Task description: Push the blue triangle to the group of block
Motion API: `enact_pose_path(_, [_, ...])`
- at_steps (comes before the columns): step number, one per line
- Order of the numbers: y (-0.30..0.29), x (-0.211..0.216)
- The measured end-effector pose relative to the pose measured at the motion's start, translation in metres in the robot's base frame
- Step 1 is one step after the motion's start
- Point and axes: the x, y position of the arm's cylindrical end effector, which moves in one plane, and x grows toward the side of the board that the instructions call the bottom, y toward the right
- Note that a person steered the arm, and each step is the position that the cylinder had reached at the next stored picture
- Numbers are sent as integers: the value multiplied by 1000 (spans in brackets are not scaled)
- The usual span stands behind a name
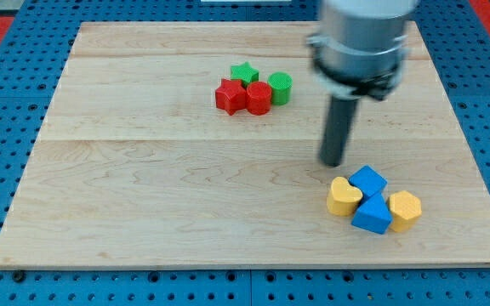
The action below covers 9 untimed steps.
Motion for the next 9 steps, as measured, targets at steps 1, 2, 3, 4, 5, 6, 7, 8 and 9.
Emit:
enact_pose_path(1, [79, -34])
enact_pose_path(2, [166, 54])
enact_pose_path(3, [142, 128])
enact_pose_path(4, [52, 119])
enact_pose_path(5, [-38, 110])
enact_pose_path(6, [-73, 88])
enact_pose_path(7, [-136, 51])
enact_pose_path(8, [-213, 35])
enact_pose_path(9, [-208, 2])
